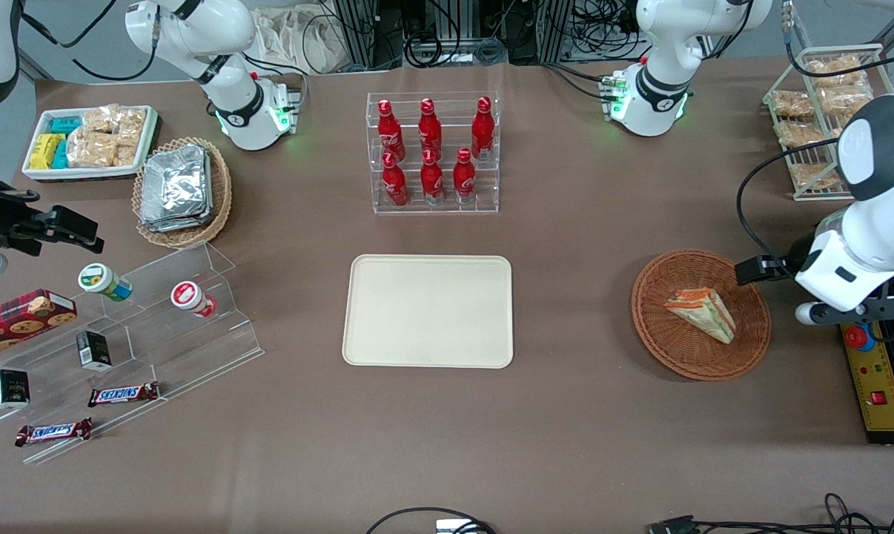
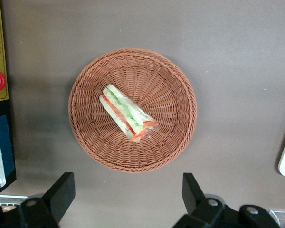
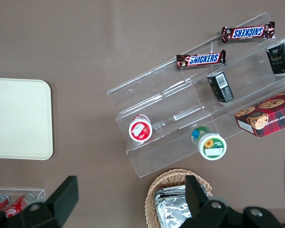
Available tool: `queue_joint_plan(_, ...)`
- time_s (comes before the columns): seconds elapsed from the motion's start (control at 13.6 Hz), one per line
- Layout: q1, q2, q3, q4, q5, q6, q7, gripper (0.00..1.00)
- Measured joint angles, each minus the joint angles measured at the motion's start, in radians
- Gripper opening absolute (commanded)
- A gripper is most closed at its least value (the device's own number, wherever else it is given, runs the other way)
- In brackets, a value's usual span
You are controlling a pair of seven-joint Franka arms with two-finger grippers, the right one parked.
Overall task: Place sandwich from basket to tray
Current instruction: 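Lower the open left gripper onto the wrapped sandwich in the wicker basket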
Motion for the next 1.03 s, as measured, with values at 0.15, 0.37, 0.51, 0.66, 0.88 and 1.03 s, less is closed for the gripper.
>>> queue_joint_plan(0.15,-0.001,0.004,0.000,0.002,0.005,0.000,-0.005,1.00)
queue_joint_plan(0.37,-0.001,0.021,0.000,0.004,0.006,0.000,-0.027,1.00)
queue_joint_plan(0.51,-0.001,0.065,0.000,0.000,0.007,0.017,-0.087,1.00)
queue_joint_plan(0.66,0.001,0.117,0.002,-0.033,0.007,0.096,-0.198,1.00)
queue_joint_plan(0.88,0.004,0.149,0.005,-0.146,0.007,0.278,-0.457,1.00)
queue_joint_plan(1.03,0.004,0.159,0.005,-0.224,0.007,0.377,-0.595,1.00)
